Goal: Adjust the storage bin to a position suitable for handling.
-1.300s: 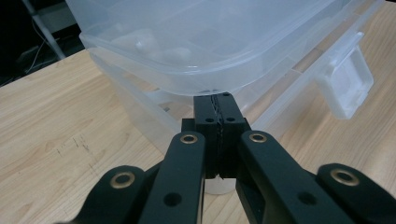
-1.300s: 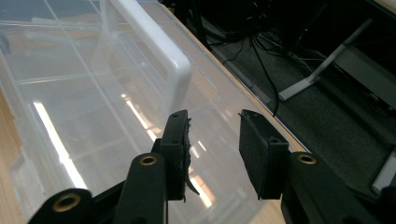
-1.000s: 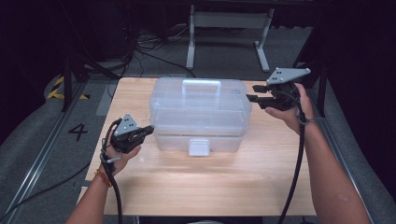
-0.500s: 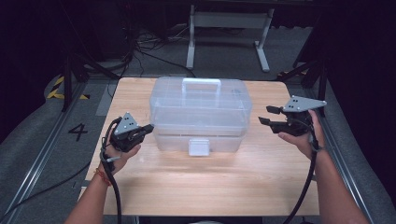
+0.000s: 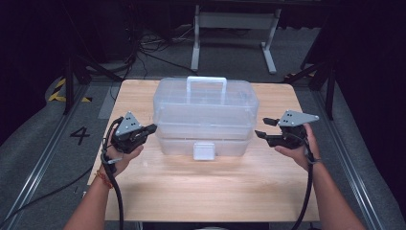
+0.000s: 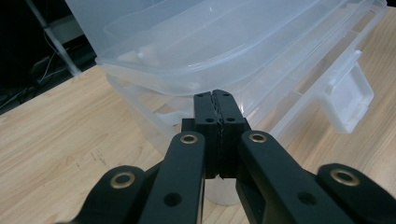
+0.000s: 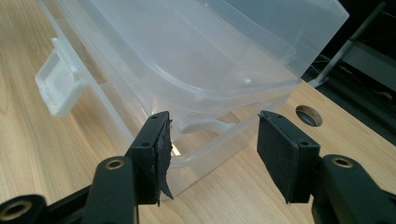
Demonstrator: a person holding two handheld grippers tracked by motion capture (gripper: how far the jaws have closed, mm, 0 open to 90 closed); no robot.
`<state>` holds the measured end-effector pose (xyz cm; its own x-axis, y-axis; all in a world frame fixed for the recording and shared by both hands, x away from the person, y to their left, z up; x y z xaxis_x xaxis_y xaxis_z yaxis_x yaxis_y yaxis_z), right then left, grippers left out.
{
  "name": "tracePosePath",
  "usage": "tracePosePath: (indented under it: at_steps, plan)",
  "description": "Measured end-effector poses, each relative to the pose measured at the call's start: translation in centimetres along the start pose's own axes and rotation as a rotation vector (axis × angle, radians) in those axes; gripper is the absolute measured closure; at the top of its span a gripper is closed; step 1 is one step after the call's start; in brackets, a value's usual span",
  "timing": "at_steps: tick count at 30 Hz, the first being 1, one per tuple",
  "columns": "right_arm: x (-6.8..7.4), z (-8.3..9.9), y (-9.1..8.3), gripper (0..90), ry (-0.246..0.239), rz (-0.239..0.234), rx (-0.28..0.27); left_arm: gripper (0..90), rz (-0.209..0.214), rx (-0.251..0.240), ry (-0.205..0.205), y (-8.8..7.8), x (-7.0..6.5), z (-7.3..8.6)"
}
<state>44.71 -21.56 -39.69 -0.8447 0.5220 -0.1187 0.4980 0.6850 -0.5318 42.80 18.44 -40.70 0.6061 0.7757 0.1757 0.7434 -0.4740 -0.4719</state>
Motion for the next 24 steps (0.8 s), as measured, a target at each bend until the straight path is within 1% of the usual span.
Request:
tracePosePath:
  at_steps: [1, 2, 6, 10, 12, 13, 15, 16, 18, 19, 20, 21, 22, 23, 24]
  plan:
    - [0.0, 0.0, 0.0, 45.1, 0.0, 0.0, 0.0, 90.0, 0.001, -0.002, -0.005, 0.0, 0.0, -0.1]
    - [0.0, -0.1, 0.3, 45.0, -0.002, 0.004, -0.012, 90.0, -0.003, 0.001, 0.001, -0.1, 0.0, -0.1]
    - [0.0, -0.3, 0.7, 45.2, 0.002, 0.012, -0.032, 90.0, -0.003, -0.001, 0.003, -0.1, 0.1, -0.2]
    - [0.1, -0.7, 1.0, 45.7, -0.011, 0.025, -0.049, 90.0, -0.005, -0.003, 0.002, -0.1, 0.0, -0.3]
    - [0.1, -0.9, 1.1, 46.3, -0.023, 0.025, -0.069, 90.0, -0.005, -0.003, -0.003, -0.1, 0.0, -0.4]
    - [0.1, -1.0, 1.1, 46.3, -0.025, 0.029, -0.076, 90.0, -0.005, -0.007, 0.005, -0.1, 0.1, -0.6]
    - [0.2, -1.3, 1.1, 46.7, -0.026, 0.039, -0.098, 90.0, -0.008, -0.008, 0.011, -0.2, 0.2, -0.8]
    - [0.2, -1.3, 1.1, 46.7, -0.025, 0.043, -0.101, 90.0, -0.007, -0.008, 0.013, -0.2, 0.2, -0.9]
    - [0.1, -1.5, 1.0, 46.7, -0.028, 0.055, -0.114, 90.0, -0.007, -0.017, 0.004, -0.3, 0.1, -1.0]
    - [0.1, -1.6, 1.0, 46.7, -0.028, 0.059, -0.117, 90.0, -0.013, -0.015, 0.018, -0.4, 0.3, -1.0]
    - [0.1, -1.6, 1.0, 46.7, -0.032, 0.063, -0.12, 90.0, -0.013, -0.015, 0.018, -0.4, 0.3, -1.0]
    - [0.1, -1.7, 1.0, 46.7, -0.033, 0.066, -0.122, 90.0, -0.012, -0.021, -0.004, -0.5, 0.3, -1.0]
    - [0.1, -1.7, 1.0, 46.7, -0.033, 0.066, -0.122, 90.0, -0.012, -0.021, -0.004, -0.5, 0.3, -1.0]
    - [0.1, -1.7, 1.0, 46.8, -0.032, 0.069, -0.124, 90.0, -0.02, -0.024, 0.007, -0.7, 0.6, -1.0]
    - [0.2, -1.8, 1.0, 47.0, -0.034, 0.075, -0.126, 90.0, -0.017, -0.023, 0.0, -0.8, 0.6, -1.0]
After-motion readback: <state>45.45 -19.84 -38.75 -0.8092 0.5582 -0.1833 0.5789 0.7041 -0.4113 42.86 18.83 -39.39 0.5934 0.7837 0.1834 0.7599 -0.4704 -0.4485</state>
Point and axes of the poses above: each handheld gripper's, and its own axes: y roughly forward along the jaws, z roughly out of its underside, x roughly to its left, the point moved 7 cm from there along y, roughly forward along the jaws, and after that the axes turned 8 degrees about -z, right-handed, at the moved point
